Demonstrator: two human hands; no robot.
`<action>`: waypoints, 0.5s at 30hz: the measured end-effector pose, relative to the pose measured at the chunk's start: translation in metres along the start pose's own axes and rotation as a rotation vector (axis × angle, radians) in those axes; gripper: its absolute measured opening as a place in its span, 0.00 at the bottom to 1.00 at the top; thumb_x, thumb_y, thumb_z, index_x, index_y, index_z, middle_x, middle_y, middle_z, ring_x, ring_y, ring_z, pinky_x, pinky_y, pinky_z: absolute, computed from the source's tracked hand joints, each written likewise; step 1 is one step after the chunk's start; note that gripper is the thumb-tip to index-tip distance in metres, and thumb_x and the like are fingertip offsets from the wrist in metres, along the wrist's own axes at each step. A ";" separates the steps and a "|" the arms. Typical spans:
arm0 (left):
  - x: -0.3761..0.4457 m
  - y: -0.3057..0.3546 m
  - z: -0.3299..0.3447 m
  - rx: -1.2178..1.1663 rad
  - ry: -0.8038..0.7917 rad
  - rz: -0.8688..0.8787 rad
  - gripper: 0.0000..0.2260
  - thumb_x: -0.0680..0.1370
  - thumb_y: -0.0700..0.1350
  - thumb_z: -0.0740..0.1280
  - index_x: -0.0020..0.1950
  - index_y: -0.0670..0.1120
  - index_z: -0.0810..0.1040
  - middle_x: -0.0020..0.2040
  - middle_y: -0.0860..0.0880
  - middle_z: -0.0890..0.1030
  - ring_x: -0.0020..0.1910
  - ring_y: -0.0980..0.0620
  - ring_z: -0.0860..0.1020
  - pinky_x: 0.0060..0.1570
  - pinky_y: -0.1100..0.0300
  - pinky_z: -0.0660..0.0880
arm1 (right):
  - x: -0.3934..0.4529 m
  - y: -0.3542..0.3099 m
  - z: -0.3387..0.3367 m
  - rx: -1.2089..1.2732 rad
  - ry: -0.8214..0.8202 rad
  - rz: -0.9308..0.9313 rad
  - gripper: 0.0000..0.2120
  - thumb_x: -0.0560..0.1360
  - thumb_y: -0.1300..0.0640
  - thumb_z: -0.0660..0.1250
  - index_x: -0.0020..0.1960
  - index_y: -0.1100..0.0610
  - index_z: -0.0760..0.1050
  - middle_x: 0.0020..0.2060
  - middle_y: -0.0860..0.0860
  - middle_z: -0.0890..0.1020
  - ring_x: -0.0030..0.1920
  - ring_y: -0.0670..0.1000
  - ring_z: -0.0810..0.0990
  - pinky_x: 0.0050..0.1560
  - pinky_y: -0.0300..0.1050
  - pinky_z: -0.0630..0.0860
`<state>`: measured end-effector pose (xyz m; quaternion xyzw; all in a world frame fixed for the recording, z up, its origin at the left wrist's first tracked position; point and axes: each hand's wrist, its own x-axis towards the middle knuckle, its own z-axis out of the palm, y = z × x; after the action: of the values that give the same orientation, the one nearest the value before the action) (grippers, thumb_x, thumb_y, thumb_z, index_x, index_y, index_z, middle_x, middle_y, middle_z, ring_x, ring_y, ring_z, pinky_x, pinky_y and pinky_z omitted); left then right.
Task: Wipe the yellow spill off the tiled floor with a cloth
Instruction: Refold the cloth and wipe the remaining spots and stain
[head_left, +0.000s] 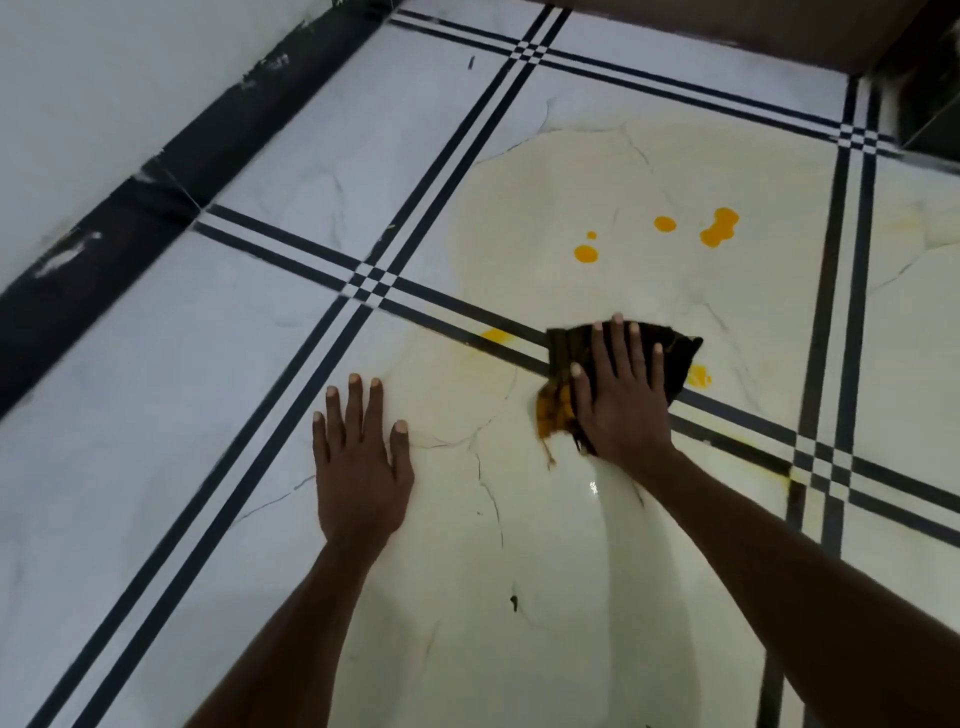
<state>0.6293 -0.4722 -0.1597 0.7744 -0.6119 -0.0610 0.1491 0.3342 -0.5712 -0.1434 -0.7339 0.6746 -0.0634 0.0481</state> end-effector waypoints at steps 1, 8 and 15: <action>0.001 0.001 0.000 -0.002 0.000 0.003 0.28 0.86 0.58 0.48 0.85 0.50 0.52 0.86 0.48 0.50 0.85 0.47 0.45 0.83 0.44 0.48 | 0.020 -0.012 0.001 0.016 0.000 0.032 0.32 0.85 0.42 0.45 0.84 0.60 0.56 0.84 0.60 0.56 0.84 0.62 0.53 0.82 0.65 0.50; 0.001 -0.002 0.001 -0.016 -0.010 0.011 0.27 0.86 0.57 0.48 0.85 0.51 0.52 0.86 0.49 0.50 0.85 0.48 0.44 0.83 0.43 0.49 | -0.008 -0.079 0.010 0.061 -0.104 -0.436 0.31 0.87 0.42 0.44 0.85 0.55 0.49 0.85 0.55 0.52 0.85 0.56 0.46 0.83 0.62 0.48; 0.001 0.003 -0.001 0.000 -0.018 -0.019 0.28 0.86 0.59 0.44 0.85 0.51 0.51 0.86 0.50 0.49 0.85 0.48 0.43 0.83 0.44 0.48 | -0.023 0.027 -0.013 -0.003 -0.132 -0.350 0.31 0.85 0.40 0.47 0.85 0.50 0.54 0.85 0.54 0.53 0.85 0.56 0.50 0.82 0.64 0.53</action>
<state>0.6272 -0.4740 -0.1581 0.7798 -0.6056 -0.0691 0.1429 0.3040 -0.5500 -0.1353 -0.8427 0.5321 -0.0217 0.0794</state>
